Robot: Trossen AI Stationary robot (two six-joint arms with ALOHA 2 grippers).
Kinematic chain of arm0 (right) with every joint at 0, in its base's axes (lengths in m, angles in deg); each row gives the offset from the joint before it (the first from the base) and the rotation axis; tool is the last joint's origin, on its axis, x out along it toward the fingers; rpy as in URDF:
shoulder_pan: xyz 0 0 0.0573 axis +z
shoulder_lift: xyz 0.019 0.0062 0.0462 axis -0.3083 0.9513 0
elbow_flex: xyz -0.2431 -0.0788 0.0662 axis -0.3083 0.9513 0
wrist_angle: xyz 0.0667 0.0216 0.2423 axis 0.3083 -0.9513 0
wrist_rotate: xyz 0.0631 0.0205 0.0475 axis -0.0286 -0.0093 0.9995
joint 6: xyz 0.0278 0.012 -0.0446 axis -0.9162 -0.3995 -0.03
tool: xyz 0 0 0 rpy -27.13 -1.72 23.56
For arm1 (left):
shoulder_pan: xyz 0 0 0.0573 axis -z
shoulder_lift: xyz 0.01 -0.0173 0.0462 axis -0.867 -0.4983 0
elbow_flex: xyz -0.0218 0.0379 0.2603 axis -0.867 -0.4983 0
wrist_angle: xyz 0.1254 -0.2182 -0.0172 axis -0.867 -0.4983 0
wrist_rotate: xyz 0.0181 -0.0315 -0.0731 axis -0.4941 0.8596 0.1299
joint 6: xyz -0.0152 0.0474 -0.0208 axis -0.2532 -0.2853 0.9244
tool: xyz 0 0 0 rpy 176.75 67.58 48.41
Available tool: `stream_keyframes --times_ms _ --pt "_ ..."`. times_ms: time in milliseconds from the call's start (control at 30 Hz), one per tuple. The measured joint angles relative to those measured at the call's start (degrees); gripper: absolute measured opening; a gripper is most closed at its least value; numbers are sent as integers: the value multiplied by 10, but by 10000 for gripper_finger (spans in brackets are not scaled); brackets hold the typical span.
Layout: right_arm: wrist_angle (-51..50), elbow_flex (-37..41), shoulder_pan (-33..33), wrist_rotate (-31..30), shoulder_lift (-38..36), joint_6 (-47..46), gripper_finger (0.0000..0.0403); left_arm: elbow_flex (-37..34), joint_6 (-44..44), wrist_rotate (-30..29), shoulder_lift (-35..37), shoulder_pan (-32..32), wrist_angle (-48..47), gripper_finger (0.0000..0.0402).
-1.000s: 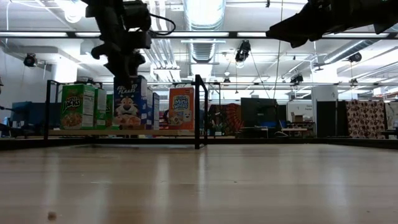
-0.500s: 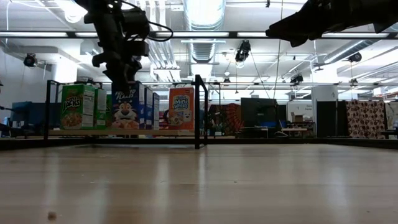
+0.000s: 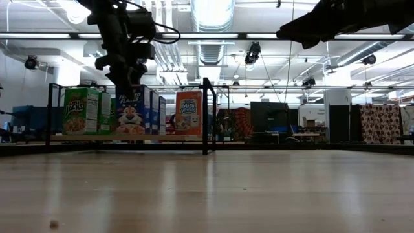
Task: Stack cereal on shelf
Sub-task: Put the blue cereal box on the shelf aligned with the blue cereal boxes, then put the orange cereal box on the shelf aligned with the orange cereal boxes
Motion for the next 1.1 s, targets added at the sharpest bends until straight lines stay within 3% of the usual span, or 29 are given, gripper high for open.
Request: stream_keyframes --times_ms 400,667,767,933,1100 --pt "0 0 0 0 0 0 134 2 0 -26 5 1 4 243" --pt "-2 -6 0 0 0 0 134 84 49 -23 12 14 -62 243" --pt "0 -12 0 0 0 0 134 115 91 3 26 32 -67 243" --pt "1 -18 0 0 0 0 134 110 180 44 70 90 -13 243" --pt "1 -19 0 0 0 -18 134 34 280 41 126 190 127 243"
